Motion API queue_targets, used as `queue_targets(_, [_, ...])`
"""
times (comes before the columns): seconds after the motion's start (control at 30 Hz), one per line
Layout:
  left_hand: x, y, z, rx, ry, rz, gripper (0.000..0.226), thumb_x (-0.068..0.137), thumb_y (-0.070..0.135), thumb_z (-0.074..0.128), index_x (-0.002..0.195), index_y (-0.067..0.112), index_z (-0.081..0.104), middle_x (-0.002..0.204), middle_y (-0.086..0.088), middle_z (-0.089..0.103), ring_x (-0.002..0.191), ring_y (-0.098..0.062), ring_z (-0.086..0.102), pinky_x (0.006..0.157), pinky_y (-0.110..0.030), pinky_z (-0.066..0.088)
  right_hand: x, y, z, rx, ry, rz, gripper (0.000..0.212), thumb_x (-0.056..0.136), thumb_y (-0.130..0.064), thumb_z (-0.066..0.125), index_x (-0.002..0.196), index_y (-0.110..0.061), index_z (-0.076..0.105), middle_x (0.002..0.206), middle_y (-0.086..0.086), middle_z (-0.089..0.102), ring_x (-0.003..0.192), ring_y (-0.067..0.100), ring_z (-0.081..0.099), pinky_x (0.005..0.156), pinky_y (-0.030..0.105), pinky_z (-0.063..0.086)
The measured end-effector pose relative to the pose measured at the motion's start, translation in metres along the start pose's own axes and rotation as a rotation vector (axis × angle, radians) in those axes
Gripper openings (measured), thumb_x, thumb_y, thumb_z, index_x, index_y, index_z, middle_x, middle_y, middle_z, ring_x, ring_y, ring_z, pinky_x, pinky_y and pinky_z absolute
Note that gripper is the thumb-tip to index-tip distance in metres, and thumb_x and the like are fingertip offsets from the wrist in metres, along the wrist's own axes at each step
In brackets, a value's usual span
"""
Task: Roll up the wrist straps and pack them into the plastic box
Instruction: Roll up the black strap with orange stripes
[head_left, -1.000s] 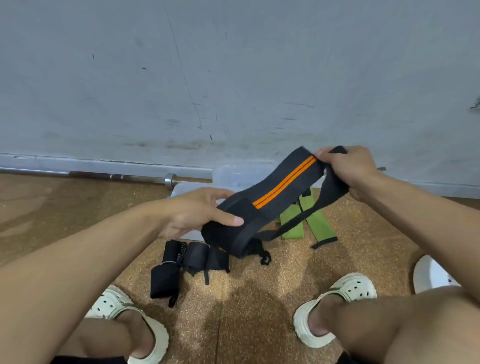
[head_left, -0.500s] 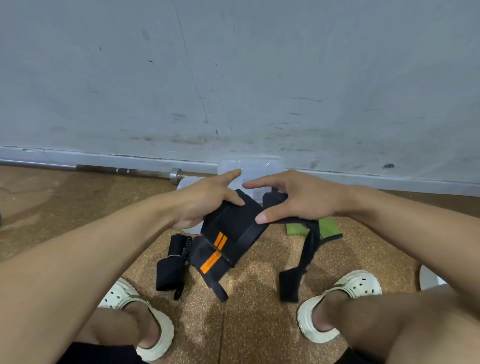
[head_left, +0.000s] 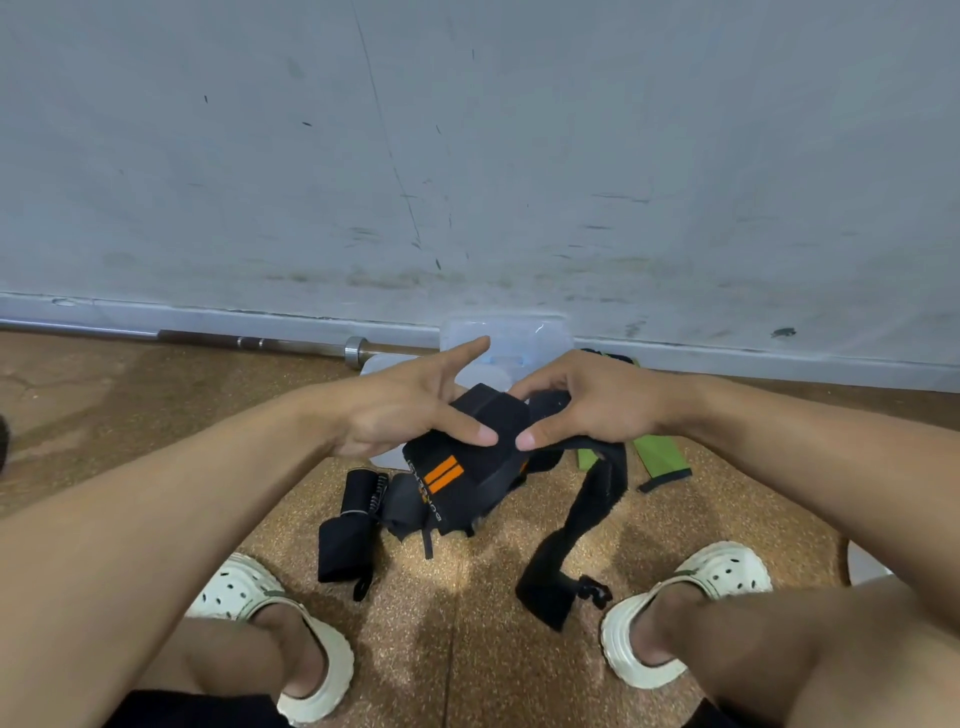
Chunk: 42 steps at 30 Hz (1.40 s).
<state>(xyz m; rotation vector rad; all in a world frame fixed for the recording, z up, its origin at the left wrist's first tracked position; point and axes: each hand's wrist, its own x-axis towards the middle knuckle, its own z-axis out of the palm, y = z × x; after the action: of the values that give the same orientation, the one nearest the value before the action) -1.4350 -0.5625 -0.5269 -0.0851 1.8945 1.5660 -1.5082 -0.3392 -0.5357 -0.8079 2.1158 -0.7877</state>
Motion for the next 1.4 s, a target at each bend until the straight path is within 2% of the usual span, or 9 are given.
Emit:
queue_targets(0.17, [-0.003,0.0,-0.018,0.08,0.018,-0.019,0.102,0.084,-0.001,0.076,0.16,0.037,0.02,0.122,-0.008,0.074,0.112,-0.027,0.071,0.1,-0.042,0.053,0.001,0.021,-0.021,0.126,0.257,0.114,0.013,0.088,-0.024,0.08,0.101,-0.026,0.08,0.094,-0.008,0.08,0.09,0.012,0.075,0.085,0.026,0.056])
queue_targets(0.3, [-0.008,-0.007,-0.031,0.062,0.111,0.006,0.083,0.082,0.004,0.079,0.152,0.031,0.042,0.118,-0.008,0.075,0.112,-0.033,0.071,0.081,-0.037,0.054,-0.007,0.042,-0.03,0.266,0.301,0.243,0.015,0.088,-0.019,0.079,0.103,-0.021,0.08,0.095,0.001,0.081,0.089,0.021,0.077,0.079,0.028,0.06])
queue_targets(0.43, [0.001,-0.008,-0.028,-0.106,0.479,0.11,0.092,0.077,0.0,0.083,0.153,0.024,0.038,0.104,-0.008,0.079,0.1,-0.028,0.075,0.093,-0.049,0.057,-0.004,0.042,-0.027,0.247,0.336,0.25,0.033,0.087,-0.025,0.081,0.12,-0.025,0.074,0.096,0.005,0.081,0.086,0.014,0.077,0.07,0.014,0.057])
queue_targets(0.57, [0.007,-0.007,-0.034,-0.253,0.816,0.2,0.103,0.07,0.001,0.09,0.154,0.023,0.034,0.099,-0.01,0.075,0.092,-0.024,0.076,0.091,-0.039,0.059,-0.008,0.036,-0.025,0.15,0.245,0.265,0.035,0.089,-0.019,0.08,0.123,-0.02,0.072,0.102,0.005,0.08,0.071,-0.003,0.073,0.06,0.004,0.047])
queue_targets(0.77, [0.004,-0.003,-0.028,-0.206,0.66,0.229,0.11,0.071,-0.008,0.085,0.157,0.028,0.028,0.103,-0.012,0.078,0.101,-0.031,0.074,0.1,-0.049,0.055,-0.007,0.015,-0.018,0.214,0.31,0.11,0.051,0.088,-0.029,0.079,0.136,-0.03,0.062,0.087,0.001,0.081,0.089,0.001,0.074,0.091,0.016,0.049])
queue_targets(0.93, [0.001,0.005,-0.008,-0.143,0.504,0.287,0.118,0.07,-0.017,0.082,0.159,0.034,0.025,0.107,-0.01,0.076,0.086,-0.023,0.074,0.084,-0.034,0.061,-0.004,-0.007,-0.005,0.112,0.264,0.006,0.061,0.086,-0.044,0.079,0.142,-0.04,0.055,0.094,-0.014,0.077,0.109,-0.029,0.05,0.11,0.017,0.031])
queue_targets(1.07, [0.0,0.008,0.0,-0.137,0.476,0.329,0.118,0.071,-0.011,0.084,0.16,0.034,0.021,0.108,-0.005,0.077,0.1,-0.043,0.069,0.094,-0.042,0.058,-0.003,-0.016,0.001,0.139,0.282,-0.022,0.047,0.086,-0.042,0.079,0.129,-0.033,0.064,0.096,-0.012,0.079,0.102,-0.024,0.058,0.107,0.02,0.037])
queue_targets(1.2, [-0.001,0.005,0.0,-0.224,0.493,0.336,0.113,0.074,-0.013,0.08,0.159,0.033,0.022,0.112,-0.002,0.077,0.103,-0.029,0.074,0.093,-0.04,0.058,-0.004,-0.024,0.002,0.291,0.324,-0.04,0.019,0.09,-0.028,0.078,0.102,-0.016,0.071,0.087,0.0,0.081,0.088,0.004,0.074,0.082,0.017,0.051])
queue_targets(1.4, [0.002,0.003,-0.004,-0.434,0.53,0.329,0.12,0.063,0.011,0.086,0.16,0.028,0.018,0.116,-0.009,0.076,0.108,-0.026,0.073,0.098,-0.038,0.054,-0.007,-0.04,0.004,0.611,0.439,-0.013,0.013,0.094,-0.014,0.073,0.101,-0.004,0.07,0.078,0.002,0.077,0.048,-0.001,0.063,0.046,0.011,0.046])
